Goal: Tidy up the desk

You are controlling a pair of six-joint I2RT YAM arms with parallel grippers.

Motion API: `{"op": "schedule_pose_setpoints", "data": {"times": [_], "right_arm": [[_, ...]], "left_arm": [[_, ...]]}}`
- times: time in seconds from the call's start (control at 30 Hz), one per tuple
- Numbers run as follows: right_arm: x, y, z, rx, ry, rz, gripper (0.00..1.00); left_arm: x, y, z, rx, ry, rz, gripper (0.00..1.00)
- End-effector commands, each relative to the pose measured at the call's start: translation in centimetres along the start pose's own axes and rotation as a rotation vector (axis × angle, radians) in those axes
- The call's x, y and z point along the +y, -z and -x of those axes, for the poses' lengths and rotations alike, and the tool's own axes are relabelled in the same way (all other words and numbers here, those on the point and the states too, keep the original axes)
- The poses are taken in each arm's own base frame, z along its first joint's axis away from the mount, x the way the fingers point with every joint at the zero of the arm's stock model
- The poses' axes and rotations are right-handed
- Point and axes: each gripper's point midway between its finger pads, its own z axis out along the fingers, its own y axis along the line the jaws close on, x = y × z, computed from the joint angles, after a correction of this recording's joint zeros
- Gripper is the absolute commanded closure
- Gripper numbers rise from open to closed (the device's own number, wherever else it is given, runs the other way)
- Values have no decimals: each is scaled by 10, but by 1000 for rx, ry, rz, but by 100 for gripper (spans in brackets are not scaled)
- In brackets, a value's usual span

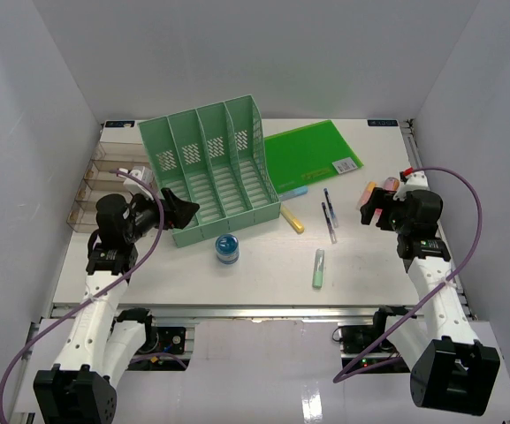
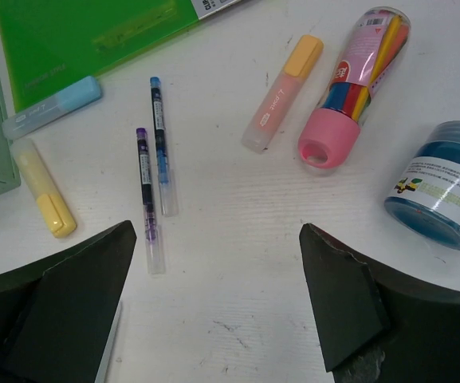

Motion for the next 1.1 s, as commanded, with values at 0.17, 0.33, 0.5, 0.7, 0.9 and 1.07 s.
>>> {"op": "schedule_pose_setpoints", "data": {"times": [0.17, 0.33, 0.5, 0.7, 0.9, 1.07], "right_arm": [[71, 30, -4, -81, 305, 469, 10], [90, 44, -23, -108, 467, 639, 10], [100, 53, -30, -66, 516, 750, 10], [89, 43, -29, -20, 477, 673, 10], [86, 40, -29, -10, 466, 660, 10], [85, 40, -30, -9, 461, 657, 10]], "left_arm": [[-35, 3, -15, 60, 80, -143, 2], [-48, 1, -34, 100, 136, -95, 2], [-68, -12, -57, 195, 166, -6, 2], [-65, -26, -97, 312, 101, 305, 2], [-54, -32, -136, 408, 8, 515, 2], [-42, -33, -142, 421, -78, 633, 2]]}}
